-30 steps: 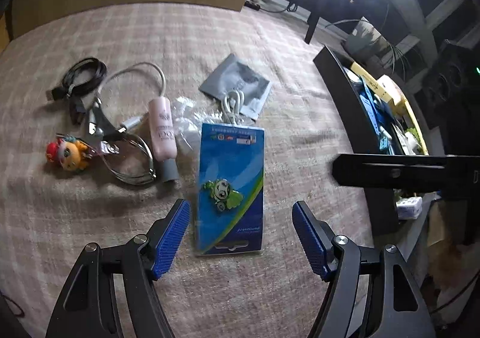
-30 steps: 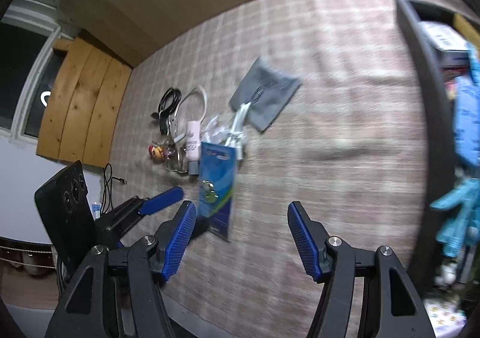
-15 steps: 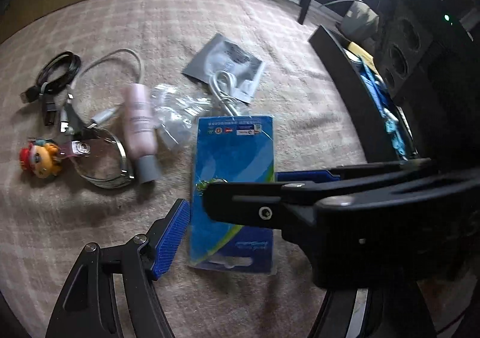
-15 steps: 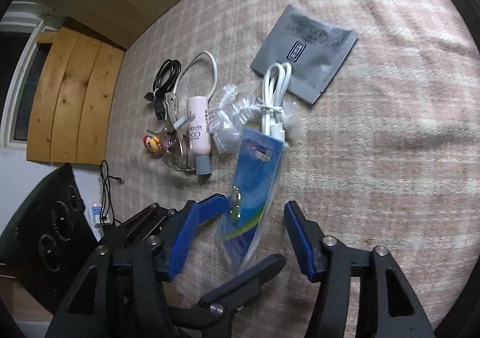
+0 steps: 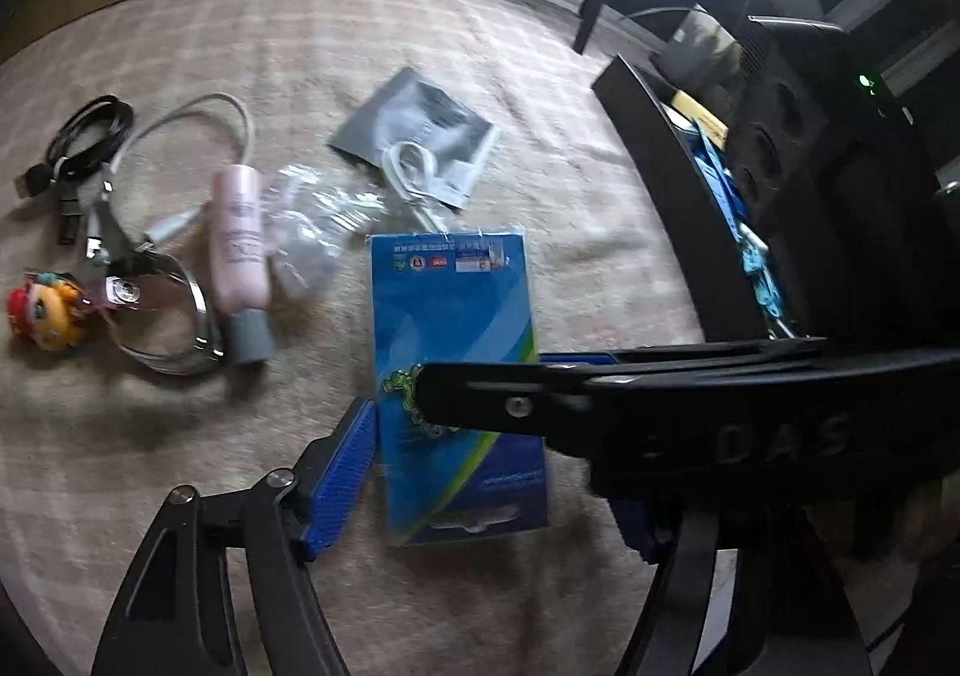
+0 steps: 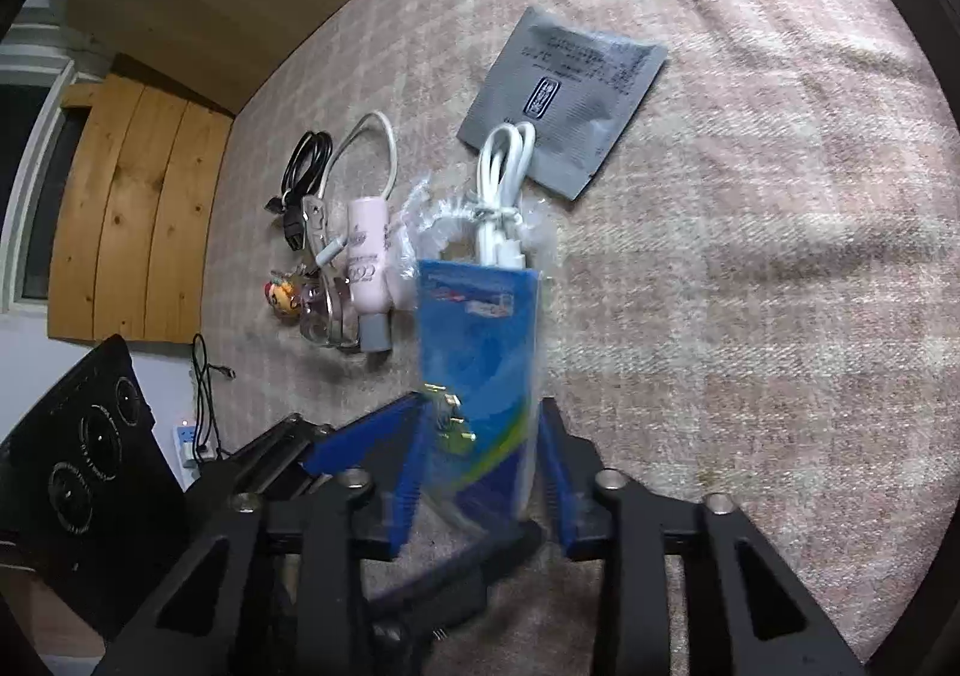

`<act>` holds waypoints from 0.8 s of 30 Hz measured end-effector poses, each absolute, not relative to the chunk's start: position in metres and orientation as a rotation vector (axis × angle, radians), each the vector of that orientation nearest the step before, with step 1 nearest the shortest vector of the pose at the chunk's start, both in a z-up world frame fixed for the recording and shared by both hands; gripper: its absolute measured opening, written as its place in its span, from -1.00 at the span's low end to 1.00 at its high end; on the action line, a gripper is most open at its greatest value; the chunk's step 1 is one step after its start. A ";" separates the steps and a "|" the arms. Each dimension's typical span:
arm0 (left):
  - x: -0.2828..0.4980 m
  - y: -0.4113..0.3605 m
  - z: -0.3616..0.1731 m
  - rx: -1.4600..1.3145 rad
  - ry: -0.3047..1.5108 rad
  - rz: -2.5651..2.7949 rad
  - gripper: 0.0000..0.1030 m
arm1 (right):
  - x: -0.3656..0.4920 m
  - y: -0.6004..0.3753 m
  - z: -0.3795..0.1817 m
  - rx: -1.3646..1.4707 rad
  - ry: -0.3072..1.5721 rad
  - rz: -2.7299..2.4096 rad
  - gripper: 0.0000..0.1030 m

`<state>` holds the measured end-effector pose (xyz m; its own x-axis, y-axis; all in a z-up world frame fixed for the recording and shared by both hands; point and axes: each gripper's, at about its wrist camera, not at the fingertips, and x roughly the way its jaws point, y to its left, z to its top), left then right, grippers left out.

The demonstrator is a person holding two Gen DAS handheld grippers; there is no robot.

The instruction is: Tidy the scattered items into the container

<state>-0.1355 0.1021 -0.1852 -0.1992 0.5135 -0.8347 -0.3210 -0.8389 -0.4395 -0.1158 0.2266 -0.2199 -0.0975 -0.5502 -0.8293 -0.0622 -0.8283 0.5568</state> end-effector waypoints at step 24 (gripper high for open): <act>-0.127 0.221 -0.107 -1.320 -0.100 1.988 0.27 | -0.083 0.335 -0.144 1.605 -0.826 -2.137 -0.82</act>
